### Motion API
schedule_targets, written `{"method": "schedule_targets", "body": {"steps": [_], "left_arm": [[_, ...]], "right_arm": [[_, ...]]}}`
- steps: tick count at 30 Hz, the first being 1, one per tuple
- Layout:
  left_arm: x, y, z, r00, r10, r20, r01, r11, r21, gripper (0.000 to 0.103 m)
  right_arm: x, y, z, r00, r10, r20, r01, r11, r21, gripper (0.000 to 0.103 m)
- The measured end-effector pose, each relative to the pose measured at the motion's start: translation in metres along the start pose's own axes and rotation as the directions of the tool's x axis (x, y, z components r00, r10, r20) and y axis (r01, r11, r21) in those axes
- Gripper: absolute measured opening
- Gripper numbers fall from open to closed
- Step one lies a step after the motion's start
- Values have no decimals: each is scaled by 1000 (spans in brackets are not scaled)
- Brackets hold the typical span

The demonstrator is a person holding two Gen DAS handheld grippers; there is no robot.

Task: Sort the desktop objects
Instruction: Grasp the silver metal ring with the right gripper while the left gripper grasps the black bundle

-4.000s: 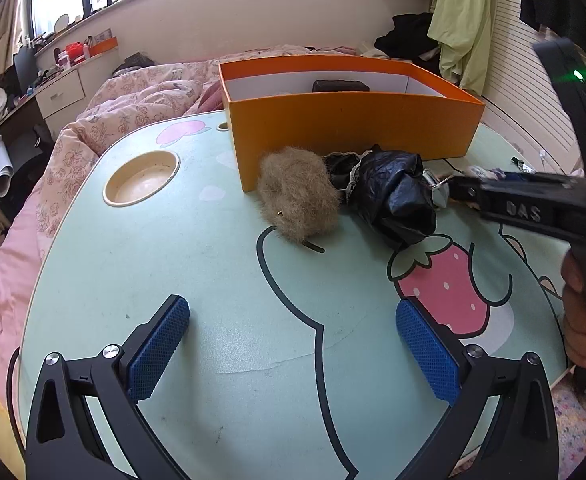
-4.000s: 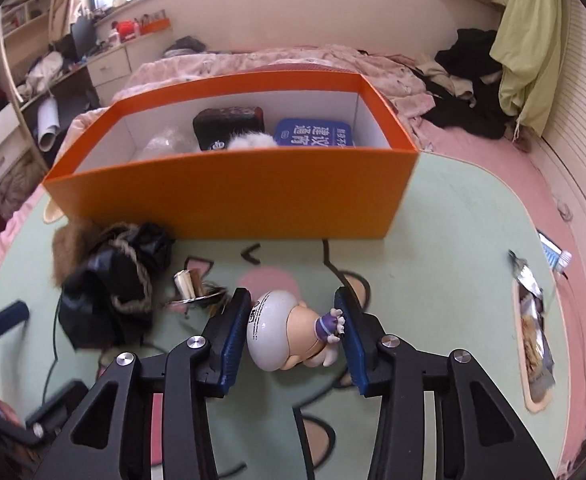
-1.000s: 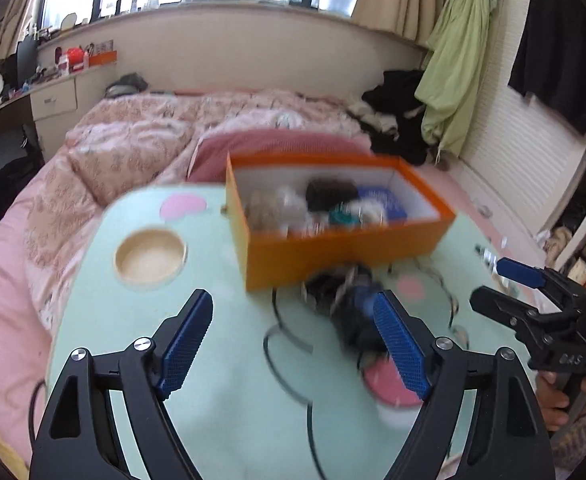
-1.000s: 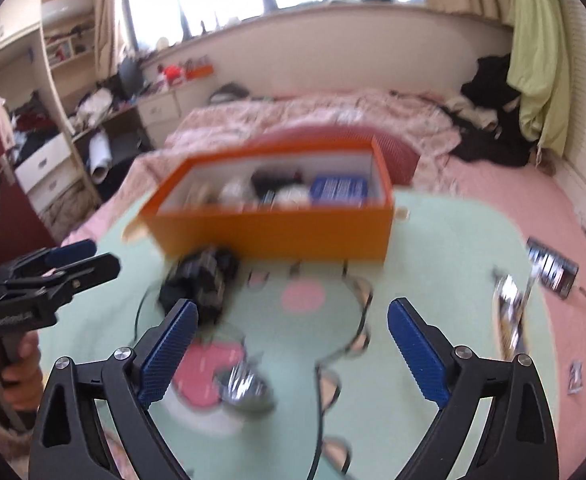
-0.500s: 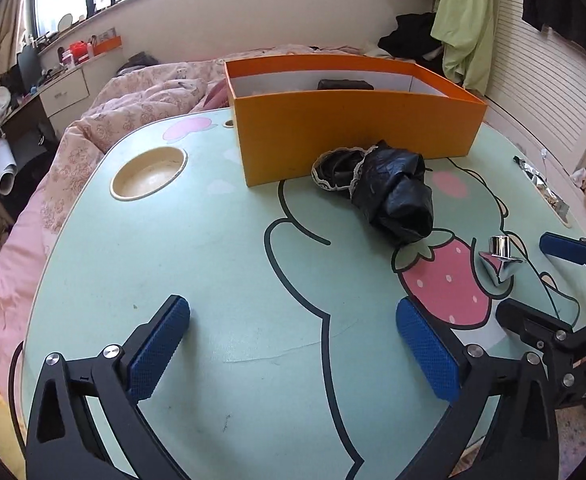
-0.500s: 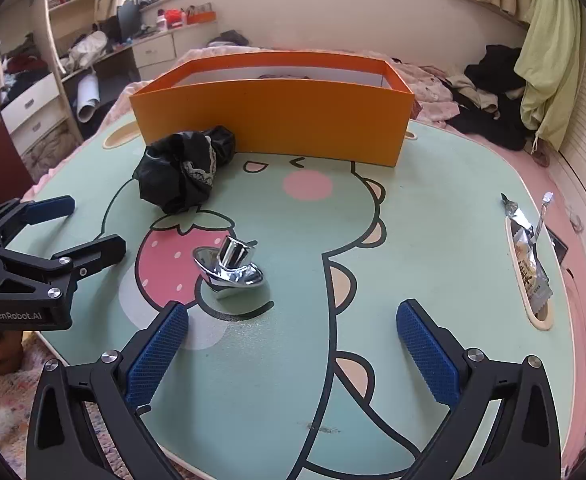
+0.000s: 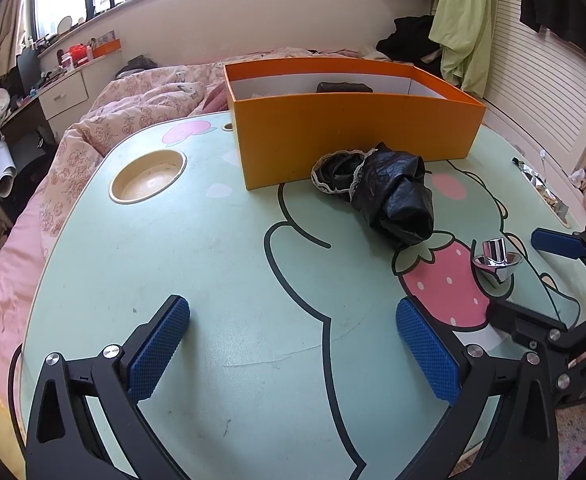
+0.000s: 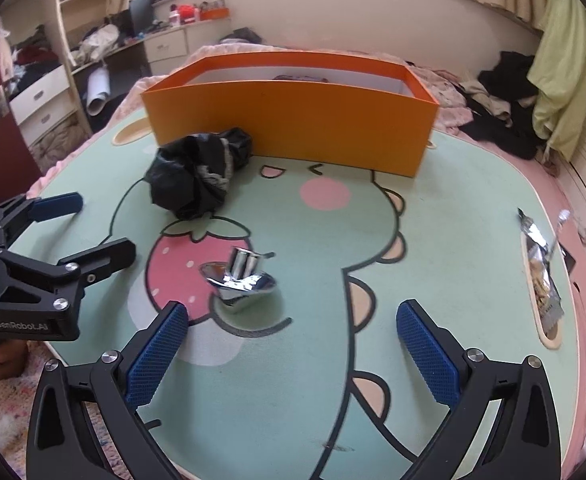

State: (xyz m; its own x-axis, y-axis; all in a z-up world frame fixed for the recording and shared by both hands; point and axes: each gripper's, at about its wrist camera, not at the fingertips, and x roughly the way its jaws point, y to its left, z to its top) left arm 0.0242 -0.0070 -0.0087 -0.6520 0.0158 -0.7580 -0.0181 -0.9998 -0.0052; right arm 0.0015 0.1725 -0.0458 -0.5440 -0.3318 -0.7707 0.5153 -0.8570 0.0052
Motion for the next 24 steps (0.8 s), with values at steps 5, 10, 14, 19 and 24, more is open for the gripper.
{"method": "schedule_targets", "body": {"steps": [5,10,14,19,24], "left_arm": [[0,0,0,1000,0,0,0,1000,0,103],[-1,0,0,1000,0,1,0,1000,-3,103],[-1,1,0,1000,0,3,0,1000,-3,103],[-5,2,0,1000,-14,14,14,1000,-13,103],[-19,-3,15,991,-118,62,120,993,-20,103]], "right_arm": [[7,5,10,1000,16,7,-16,1000,-17,96],[-2,12,10,996,49,70,-45,997,-57,26],[-17,10,6,987,28,158,-22,999,-41,27],[-27,-1,4,977,9,211,-13,1000,16,27],[-30,-5,2,975,5,222,-14,999,38,27]]}}
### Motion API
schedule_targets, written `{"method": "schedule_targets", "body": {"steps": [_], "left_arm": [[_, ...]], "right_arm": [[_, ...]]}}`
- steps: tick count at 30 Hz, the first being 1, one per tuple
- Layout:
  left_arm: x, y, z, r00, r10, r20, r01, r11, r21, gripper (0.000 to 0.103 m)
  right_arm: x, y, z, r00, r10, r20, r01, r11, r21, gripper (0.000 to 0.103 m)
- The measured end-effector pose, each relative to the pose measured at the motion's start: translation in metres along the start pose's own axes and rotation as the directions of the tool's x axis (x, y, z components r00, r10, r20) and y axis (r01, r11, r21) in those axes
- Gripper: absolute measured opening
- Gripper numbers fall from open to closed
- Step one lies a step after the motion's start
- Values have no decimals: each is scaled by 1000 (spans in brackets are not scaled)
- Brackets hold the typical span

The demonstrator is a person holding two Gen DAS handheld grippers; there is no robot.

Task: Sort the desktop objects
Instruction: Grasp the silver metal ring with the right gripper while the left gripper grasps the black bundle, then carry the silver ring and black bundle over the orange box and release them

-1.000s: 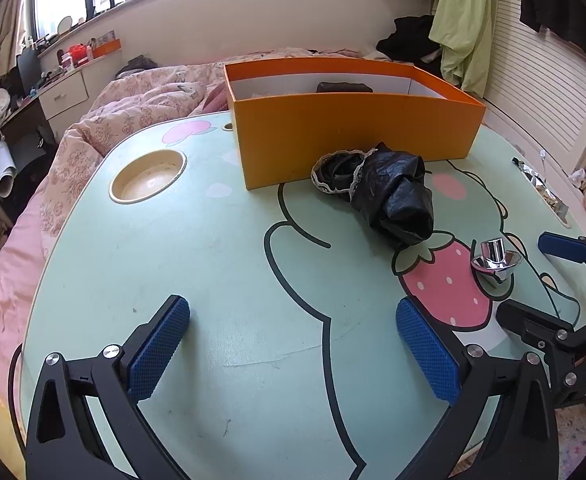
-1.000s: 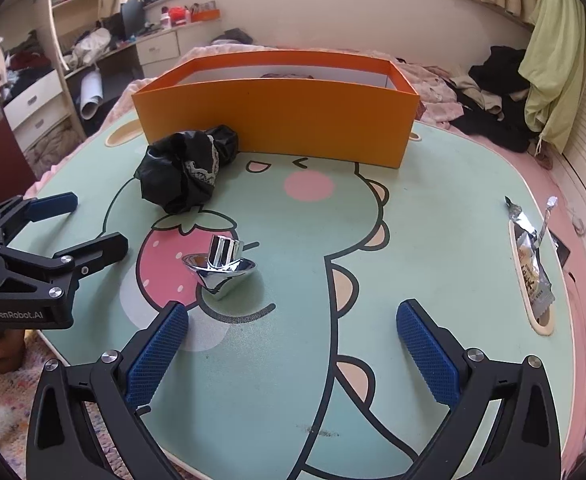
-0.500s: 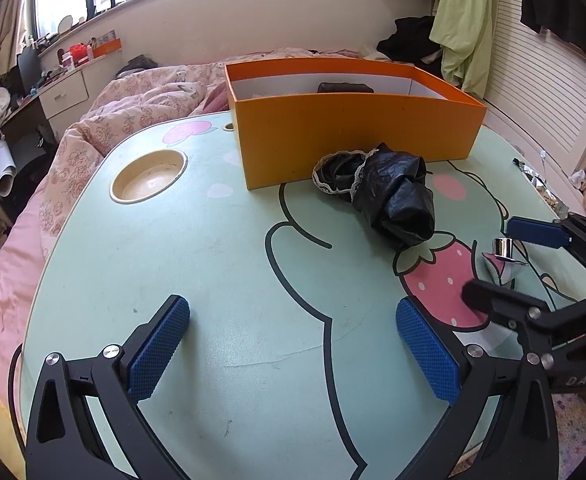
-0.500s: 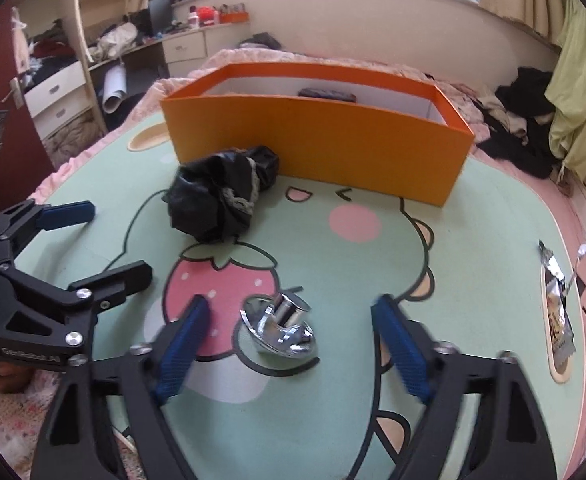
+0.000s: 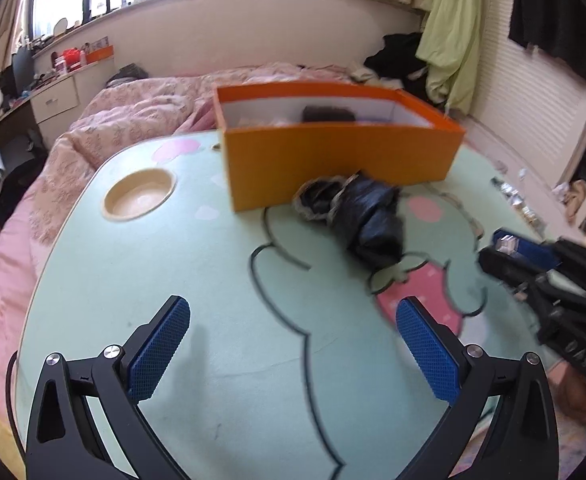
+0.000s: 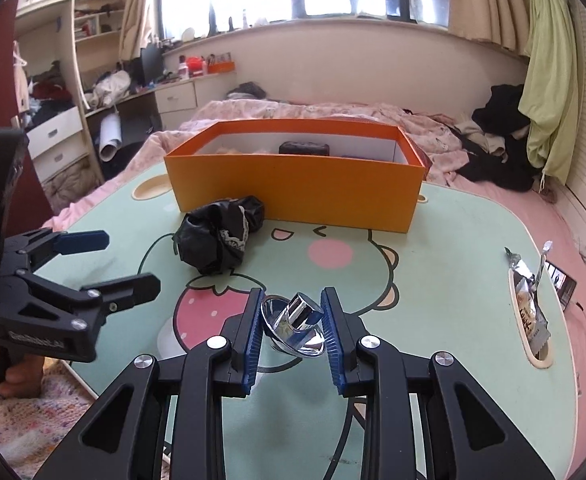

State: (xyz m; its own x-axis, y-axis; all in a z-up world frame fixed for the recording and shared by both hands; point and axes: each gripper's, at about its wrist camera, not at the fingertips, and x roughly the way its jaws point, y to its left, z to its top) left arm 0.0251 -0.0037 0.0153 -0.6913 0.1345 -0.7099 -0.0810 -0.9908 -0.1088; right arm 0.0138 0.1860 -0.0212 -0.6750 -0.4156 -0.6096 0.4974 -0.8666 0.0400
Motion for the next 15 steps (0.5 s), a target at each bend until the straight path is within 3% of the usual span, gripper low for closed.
{"method": "schedule_targets", "body": {"steps": [3,7,9,11,12,13,15], "left_arm": [[6,-10,17,999,-54,-2,54,999,-4,103],[34,-28,43,1000,-17,-23,18,999,39,99],[52,-31,53,998,-7,-58,10,999,51,85],[64,-28,56,995,20,-97,-16,999,43,50],[64,-25,54,995,3,-96,0,1000,28,48],[59,-23,51,996,-23,-82,24,1000,13,38],[45,-19,41,998,-44,-52,45,999,16,36]], "right_arm": [[-1,-3,0,1000,0,3,0,1000,13,27],[0,-9,-2,1000,15,-6,-14,999,36,27],[0,-11,-2,1000,18,-7,-18,999,47,27],[0,-12,-3,1000,21,-10,-20,998,54,27],[0,-13,-3,1000,20,-11,-20,998,57,27],[0,-14,-3,1000,20,-11,-20,998,61,27],[1,-15,-4,999,26,-19,-24,997,72,27]]}}
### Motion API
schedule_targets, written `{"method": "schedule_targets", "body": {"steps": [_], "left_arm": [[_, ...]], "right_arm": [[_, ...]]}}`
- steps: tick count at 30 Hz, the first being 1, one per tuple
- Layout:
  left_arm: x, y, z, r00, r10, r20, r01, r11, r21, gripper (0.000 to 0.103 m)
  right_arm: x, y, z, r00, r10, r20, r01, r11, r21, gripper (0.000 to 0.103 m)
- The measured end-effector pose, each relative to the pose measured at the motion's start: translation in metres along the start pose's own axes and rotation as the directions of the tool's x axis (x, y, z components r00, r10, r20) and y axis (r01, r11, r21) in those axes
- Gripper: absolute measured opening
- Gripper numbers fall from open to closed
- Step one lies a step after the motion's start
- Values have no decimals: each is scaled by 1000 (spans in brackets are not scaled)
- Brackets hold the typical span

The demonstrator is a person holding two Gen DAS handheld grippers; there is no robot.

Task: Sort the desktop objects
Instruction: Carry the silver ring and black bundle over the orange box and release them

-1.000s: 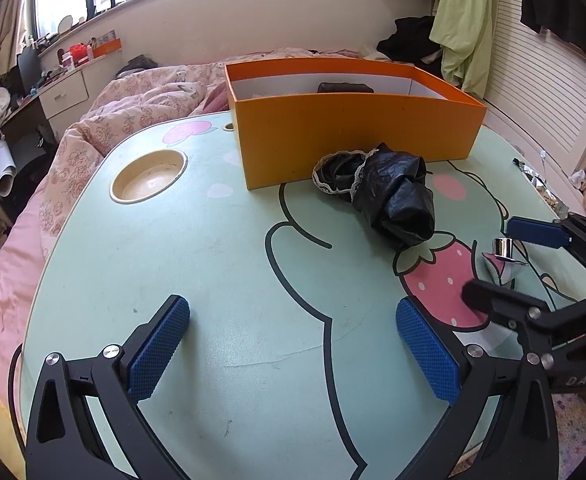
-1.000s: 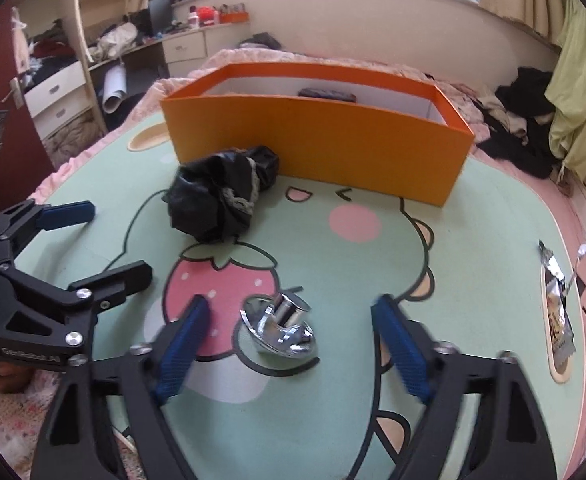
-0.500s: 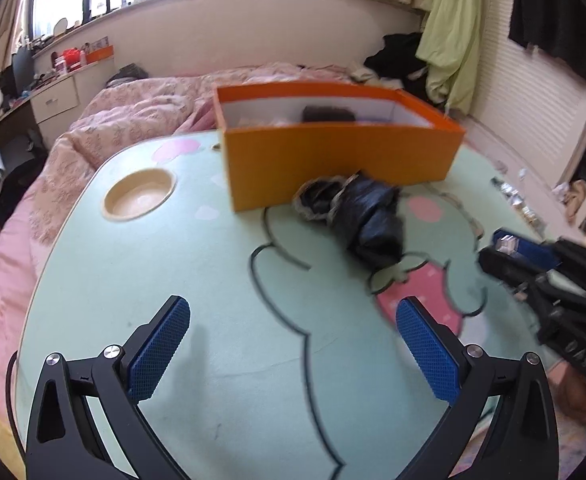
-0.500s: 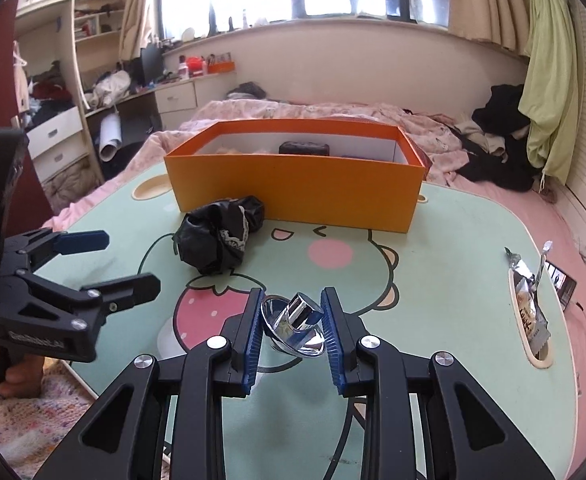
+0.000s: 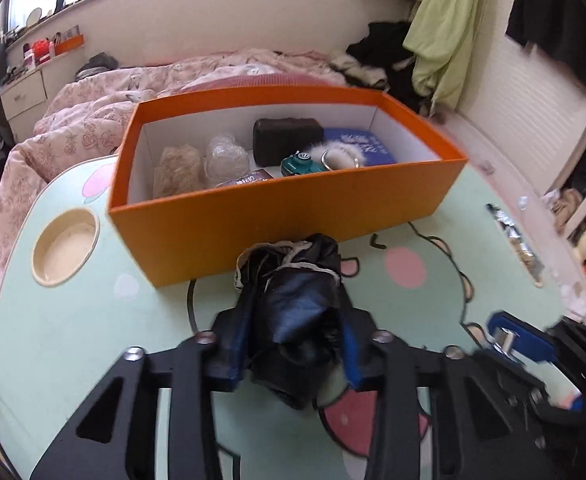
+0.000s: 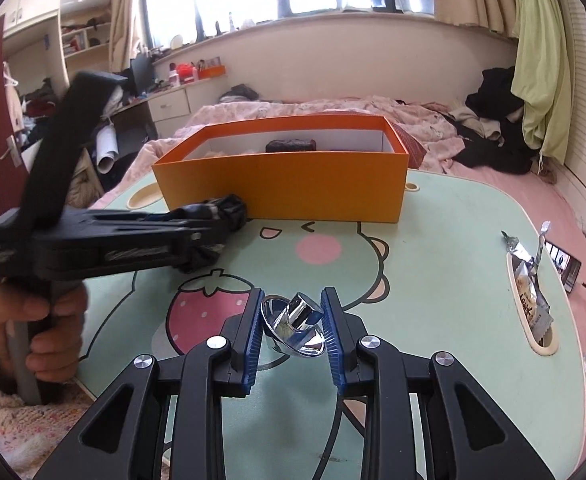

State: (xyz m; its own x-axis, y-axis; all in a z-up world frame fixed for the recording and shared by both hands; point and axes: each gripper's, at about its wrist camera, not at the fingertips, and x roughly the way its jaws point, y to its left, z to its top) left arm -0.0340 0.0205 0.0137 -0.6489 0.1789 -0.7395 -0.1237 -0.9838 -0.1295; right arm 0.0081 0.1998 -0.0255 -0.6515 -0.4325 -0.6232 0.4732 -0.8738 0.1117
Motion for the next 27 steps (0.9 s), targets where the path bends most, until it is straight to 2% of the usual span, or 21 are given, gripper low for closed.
{"method": "schedule_targets", "body": {"steps": [3,6,9,11,13,15,19,23,27], "left_arm": [[-23,1,-19,999,9,50,-11,999,42,35],[-41,8,-32,998,8,68,-11,999,48,35],[-55,14,-32,996,-10,88,7,999,33,35],[-64,17,-24,993,-39,110,37,999,20,36],[-71,19,-11,989,-74,131,74,997,7,36],[-75,21,5,986,-92,142,93,996,-1,36],[-77,19,48,985,-51,166,49,999,19,36],[-66,22,92,985,-45,166,43,999,16,36],[-30,26,124,994,-40,102,40,999,0,37]], "right_arm": [[6,-2,0,999,8,-33,-7,1000,11,27],[7,-3,2,999,13,-45,-12,1000,18,27],[5,-5,8,999,20,-43,-19,999,28,27],[1,-8,19,998,56,-36,-54,997,54,27],[-3,-9,34,997,72,-25,-70,996,61,27],[-5,-8,55,999,48,-11,-47,998,42,27],[-2,-9,106,1000,13,17,-13,1000,23,27],[22,-18,151,1000,20,2,-20,998,58,27],[68,-26,182,997,10,-71,-4,997,77,28]]}}
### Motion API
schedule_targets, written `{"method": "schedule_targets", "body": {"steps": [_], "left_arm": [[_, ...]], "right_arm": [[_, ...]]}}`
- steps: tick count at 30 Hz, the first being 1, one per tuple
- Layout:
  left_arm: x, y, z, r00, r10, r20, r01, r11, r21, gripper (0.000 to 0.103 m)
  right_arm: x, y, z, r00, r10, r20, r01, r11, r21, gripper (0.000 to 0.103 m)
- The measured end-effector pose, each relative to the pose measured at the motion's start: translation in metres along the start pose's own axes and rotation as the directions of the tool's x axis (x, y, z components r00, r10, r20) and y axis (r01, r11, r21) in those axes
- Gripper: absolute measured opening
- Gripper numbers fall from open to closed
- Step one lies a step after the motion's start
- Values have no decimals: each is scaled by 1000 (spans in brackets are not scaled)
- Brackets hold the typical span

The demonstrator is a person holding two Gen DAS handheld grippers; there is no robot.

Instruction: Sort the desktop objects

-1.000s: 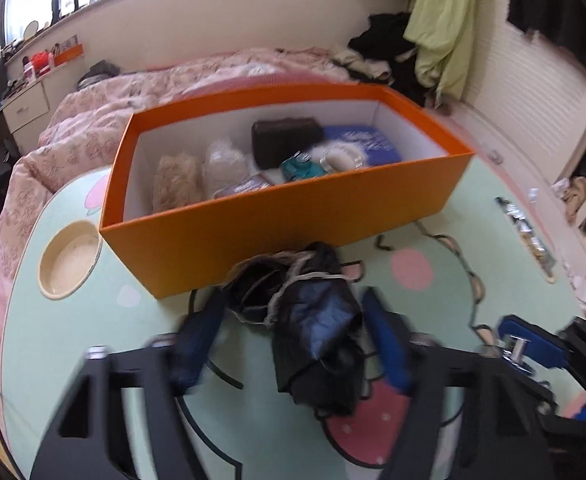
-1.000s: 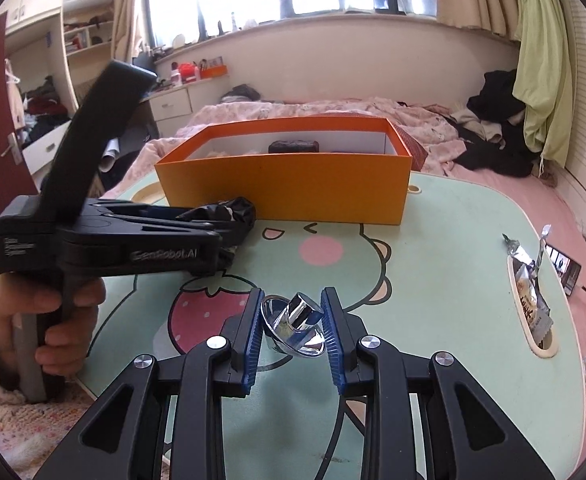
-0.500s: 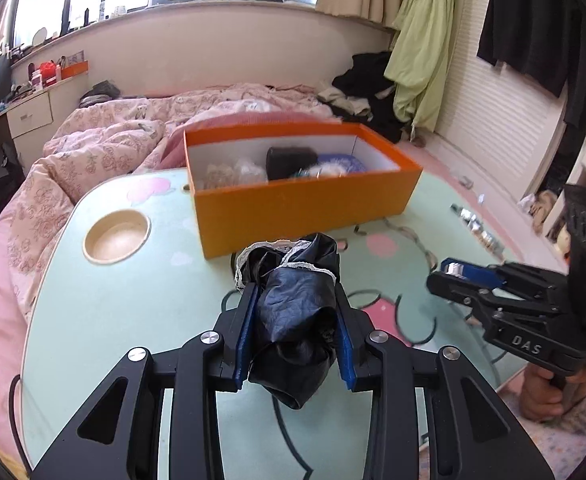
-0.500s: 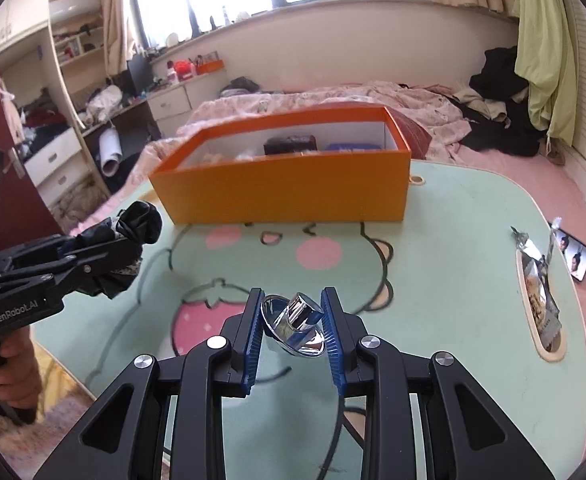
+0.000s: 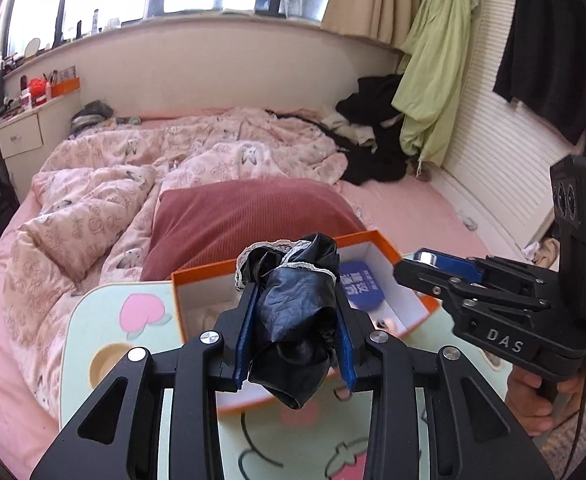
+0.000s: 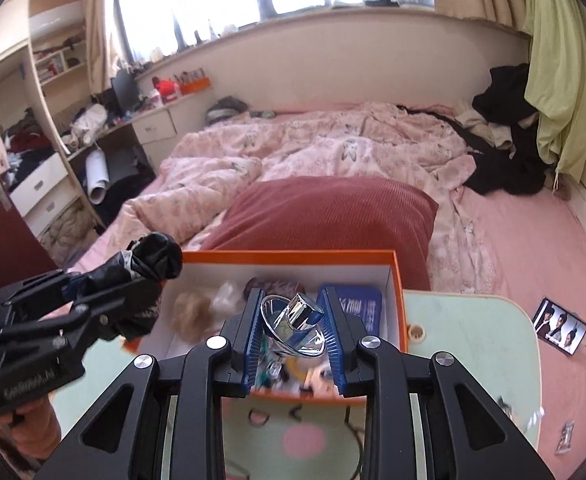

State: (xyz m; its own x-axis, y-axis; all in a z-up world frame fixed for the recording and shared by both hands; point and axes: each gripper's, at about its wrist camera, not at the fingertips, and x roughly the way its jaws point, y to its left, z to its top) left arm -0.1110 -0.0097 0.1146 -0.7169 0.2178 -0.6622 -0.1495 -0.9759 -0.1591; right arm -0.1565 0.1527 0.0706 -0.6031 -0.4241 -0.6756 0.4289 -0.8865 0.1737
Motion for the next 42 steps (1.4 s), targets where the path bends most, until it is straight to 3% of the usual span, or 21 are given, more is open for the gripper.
{"method": "schedule_targets", "body": {"steps": [1,2,4,7,10,15,23,32,39,40,42], "left_arm": [[11,2,3,1000,-10,-19,10,1000,-5,44],[21,3,5,999,-26,-47,26,1000,-10,55],[37,7,6,996,-11,-91,7,999,-34,62],[35,11,-1,997,20,-78,-23,999,-45,70],[27,15,-11,997,41,-64,-44,998,-40,80],[18,17,-21,996,44,-76,-46,999,-21,80],[-8,13,-33,998,6,-58,-9,998,-56,80],[-26,2,-94,996,4,-86,-13,995,-101,80],[-7,-1,-147,975,136,-177,-159,980,-117,80],[-4,-1,-151,970,154,-188,-176,978,-110,83],[3,-4,-155,954,219,-203,-236,970,-60,94]], "right_arm": [[15,-3,6,1000,15,-28,-14,1000,18,32],[26,-6,9,998,37,-49,-35,999,35,46],[46,-16,13,992,74,-98,-66,995,79,59],[58,-29,8,988,75,-132,-57,989,136,62],[51,-29,0,990,46,-132,-31,993,116,62],[36,-13,-7,994,-26,-106,31,999,42,70],[14,0,-22,994,-55,-95,56,998,12,71],[-29,8,-89,994,-81,-69,83,996,22,79],[-23,7,-146,980,-125,-156,135,989,55,81],[-19,8,-153,976,-138,-171,149,987,53,83],[-12,14,-163,964,-208,-165,212,977,10,101]]}}
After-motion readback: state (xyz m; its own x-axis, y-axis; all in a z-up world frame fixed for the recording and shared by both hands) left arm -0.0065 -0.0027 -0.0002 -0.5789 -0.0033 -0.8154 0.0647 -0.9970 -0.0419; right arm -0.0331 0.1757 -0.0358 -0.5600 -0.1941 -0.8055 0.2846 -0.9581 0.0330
